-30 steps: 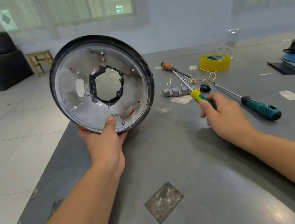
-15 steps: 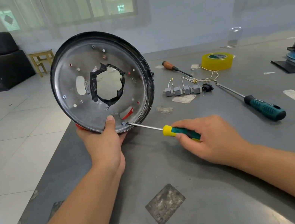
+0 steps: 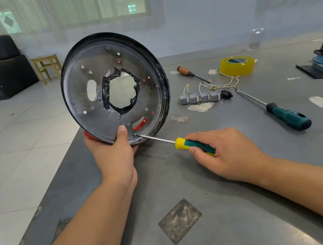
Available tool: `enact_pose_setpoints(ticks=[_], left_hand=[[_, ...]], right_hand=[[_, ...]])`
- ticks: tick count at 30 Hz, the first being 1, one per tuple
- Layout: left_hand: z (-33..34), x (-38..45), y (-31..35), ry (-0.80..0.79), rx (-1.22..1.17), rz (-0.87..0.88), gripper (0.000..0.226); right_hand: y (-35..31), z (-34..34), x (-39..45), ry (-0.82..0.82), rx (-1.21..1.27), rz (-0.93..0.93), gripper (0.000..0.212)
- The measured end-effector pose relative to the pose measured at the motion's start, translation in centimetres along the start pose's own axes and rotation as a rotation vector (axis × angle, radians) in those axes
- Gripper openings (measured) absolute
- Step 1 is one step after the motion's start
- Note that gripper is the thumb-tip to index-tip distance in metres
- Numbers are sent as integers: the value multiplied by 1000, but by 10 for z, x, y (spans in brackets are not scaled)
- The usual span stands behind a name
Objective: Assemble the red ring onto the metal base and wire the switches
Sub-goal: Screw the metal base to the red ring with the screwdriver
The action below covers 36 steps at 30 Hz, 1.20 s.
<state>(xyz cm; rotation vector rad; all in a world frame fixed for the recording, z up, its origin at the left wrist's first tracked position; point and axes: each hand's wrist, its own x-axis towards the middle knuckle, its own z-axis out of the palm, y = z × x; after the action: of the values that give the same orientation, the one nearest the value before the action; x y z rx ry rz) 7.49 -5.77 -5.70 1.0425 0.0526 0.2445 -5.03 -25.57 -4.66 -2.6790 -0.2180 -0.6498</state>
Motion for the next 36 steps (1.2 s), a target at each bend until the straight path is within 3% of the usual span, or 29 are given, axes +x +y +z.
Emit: enact_pose_setpoints(ticks=[4,7,11,13,15,18,21,23,27,29,32,33,36], left_hand=[[-1,1,-2,-1,96,73,59],[-1,0,-3,-14,185,143,55],[-1,-1,-4,-34,274,207,52],[-2,-1,-5,-38,313,261,53],[-2,-1,-7,-42,344,298,53],[-4,0,-8,-41,387,319,50],[-4,-2,-7,-36,428,335,47],[-4,-4,-6,-35,453,345,47],[-3,-8,-1,-48,500,351,45],[-2,-10,1,-54,519,365,45],[-1,-14,3,-68,556,387,43],[0,-15,4,-73,565,390,42],[1,-16,6,-89,586,393,42]], right_hand=[[-3,0,1,-18,6,32,41],[-5,1,2,-45,98,118,27],[-16,-2,10,-181,655,481,13],[-20,-6,12,-257,948,676,22],[-22,-10,12,-299,984,717,36],[-25,-11,10,-212,541,578,30],[-23,-12,3,-89,105,281,23],[-25,-14,1,-97,-148,141,25],[-30,-15,2,-114,-436,123,38],[-34,-15,3,-156,-232,223,44],[-34,-14,8,-303,528,605,42],[-34,-14,9,-331,680,685,39],[-31,-13,9,-320,683,689,42]])
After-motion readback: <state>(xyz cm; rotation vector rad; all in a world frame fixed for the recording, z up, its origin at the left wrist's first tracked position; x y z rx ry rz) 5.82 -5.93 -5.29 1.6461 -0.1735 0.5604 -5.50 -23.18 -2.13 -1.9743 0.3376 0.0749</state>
